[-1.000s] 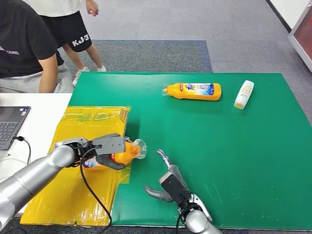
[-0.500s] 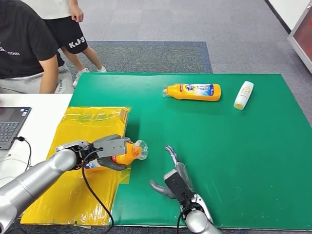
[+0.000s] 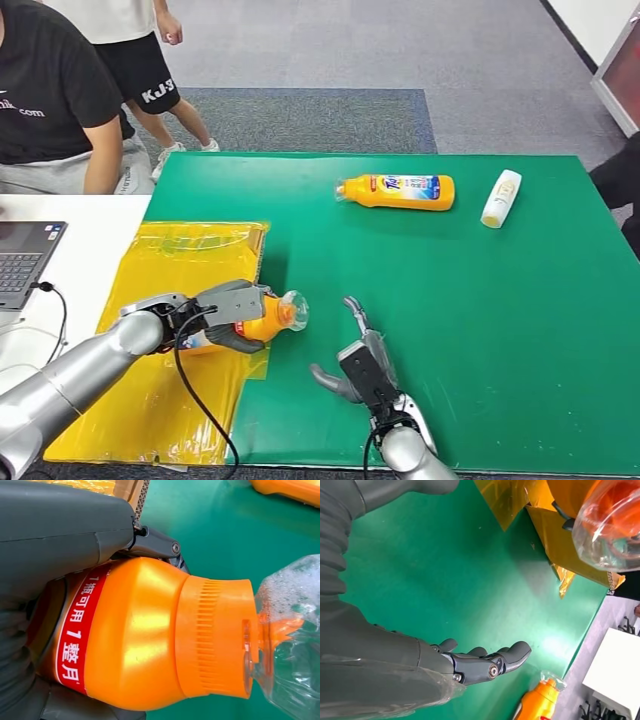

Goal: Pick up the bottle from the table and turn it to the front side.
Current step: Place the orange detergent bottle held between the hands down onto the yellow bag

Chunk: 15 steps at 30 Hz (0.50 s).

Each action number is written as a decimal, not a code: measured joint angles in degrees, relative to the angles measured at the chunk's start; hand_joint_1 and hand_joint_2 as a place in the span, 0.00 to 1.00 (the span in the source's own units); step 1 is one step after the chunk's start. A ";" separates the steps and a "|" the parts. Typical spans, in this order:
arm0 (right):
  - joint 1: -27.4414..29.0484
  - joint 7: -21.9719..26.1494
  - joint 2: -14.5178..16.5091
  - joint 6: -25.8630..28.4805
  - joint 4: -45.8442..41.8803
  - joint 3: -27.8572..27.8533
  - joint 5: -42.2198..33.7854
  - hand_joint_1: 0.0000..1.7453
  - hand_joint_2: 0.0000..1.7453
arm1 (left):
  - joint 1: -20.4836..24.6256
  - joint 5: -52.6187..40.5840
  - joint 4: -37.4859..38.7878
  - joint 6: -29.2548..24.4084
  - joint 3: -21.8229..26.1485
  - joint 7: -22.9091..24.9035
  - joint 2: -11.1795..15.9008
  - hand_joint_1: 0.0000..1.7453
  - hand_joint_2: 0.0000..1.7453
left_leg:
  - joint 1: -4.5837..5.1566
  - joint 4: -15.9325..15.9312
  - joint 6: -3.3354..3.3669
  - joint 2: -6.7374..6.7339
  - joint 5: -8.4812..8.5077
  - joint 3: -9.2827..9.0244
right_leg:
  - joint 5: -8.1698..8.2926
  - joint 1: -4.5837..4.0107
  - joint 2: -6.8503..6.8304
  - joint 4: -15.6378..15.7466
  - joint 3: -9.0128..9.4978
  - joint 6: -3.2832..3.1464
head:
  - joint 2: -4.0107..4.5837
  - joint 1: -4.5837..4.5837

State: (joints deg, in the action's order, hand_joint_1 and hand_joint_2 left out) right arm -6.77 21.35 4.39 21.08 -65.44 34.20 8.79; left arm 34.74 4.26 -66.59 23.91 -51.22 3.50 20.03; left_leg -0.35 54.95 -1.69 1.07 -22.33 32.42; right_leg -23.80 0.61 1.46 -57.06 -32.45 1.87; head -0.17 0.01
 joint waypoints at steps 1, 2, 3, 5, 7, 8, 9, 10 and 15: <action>-0.04 -0.04 0.04 0.03 0.12 -0.01 0.00 0.00 1.00 | 0.00 -0.04 0.16 -0.05 0.02 0.00 -0.13 1.00 1.00 | 0.01 0.00 0.01 0.00 -0.04 -0.06 | -0.04 0.01 0.00 0.00 0.07 0.02 | 0.00 0.00; -0.07 -0.08 0.08 0.05 0.25 -0.01 -0.01 0.00 1.00 | -0.01 -0.10 0.31 -0.11 0.04 0.00 -0.25 1.00 1.00 | 0.02 0.00 0.03 0.01 -0.07 -0.12 | -0.08 0.02 0.00 0.00 0.14 0.05 | 0.00 0.00; -0.09 -0.11 0.09 0.08 0.38 -0.01 -0.02 0.00 1.00 | -0.01 -0.17 0.48 -0.15 0.06 -0.03 -0.38 1.00 1.00 | 0.03 0.00 0.06 0.01 -0.11 -0.18 | -0.11 0.03 -0.01 0.00 0.20 0.07 | 0.00 0.01; -0.09 -0.15 0.09 0.09 0.67 -0.01 -0.08 0.00 1.00 | -0.02 -0.34 0.75 -0.20 0.14 -0.11 -0.59 1.00 1.00 | 0.06 0.00 0.09 0.02 -0.15 -0.27 | -0.15 0.05 -0.02 0.00 0.31 0.08 | 0.00 0.01; -0.10 -0.17 0.09 0.10 0.95 -0.01 -0.16 0.00 1.00 | -0.08 -0.49 1.00 -0.25 0.31 -0.22 -0.77 1.00 1.00 | 0.08 0.00 0.10 0.02 -0.18 -0.35 | -0.19 0.07 -0.02 0.00 0.38 0.07 | 0.00 0.00; -0.10 -0.18 0.09 0.10 1.10 -0.01 -0.20 0.00 1.00 | -0.11 -0.54 1.13 -0.29 0.40 -0.27 -0.85 1.00 1.00 | 0.09 0.00 0.09 0.02 -0.19 -0.37 | -0.20 0.07 -0.02 0.00 0.41 0.07 | 0.00 0.01; -0.10 -0.19 0.09 0.10 1.24 -0.01 -0.26 0.00 1.00 | -0.15 -0.58 1.30 -0.34 0.51 -0.33 -0.95 1.00 1.00 | 0.10 0.00 0.09 0.02 -0.20 -0.40 | -0.22 0.08 -0.03 0.01 0.45 0.06 | 0.00 0.00; -0.10 -0.20 0.10 0.10 1.39 -0.01 -0.32 0.00 1.00 | -0.18 -0.62 1.51 -0.39 0.63 -0.37 -1.04 0.98 1.00 | 0.10 0.00 0.09 0.02 -0.21 -0.44 | -0.24 0.08 -0.04 0.01 0.48 0.06 | 0.00 0.01; -0.10 -0.36 0.11 0.01 2.10 -0.01 -0.50 0.00 1.00 | -0.46 -0.87 2.77 -0.39 0.95 -0.80 -1.50 0.03 1.00 | 0.14 -0.01 0.09 0.04 -0.37 -0.70 | -0.35 0.10 -0.05 0.01 0.72 0.08 | 0.00 0.01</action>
State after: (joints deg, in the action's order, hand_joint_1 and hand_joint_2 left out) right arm -6.88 20.99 4.50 21.09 -63.35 34.18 8.29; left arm 34.29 3.39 -63.82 23.51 -50.27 2.70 18.53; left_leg -0.21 54.93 -1.59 1.11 -22.70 31.72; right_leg -24.15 0.71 1.41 -57.05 -31.72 1.95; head -0.17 0.01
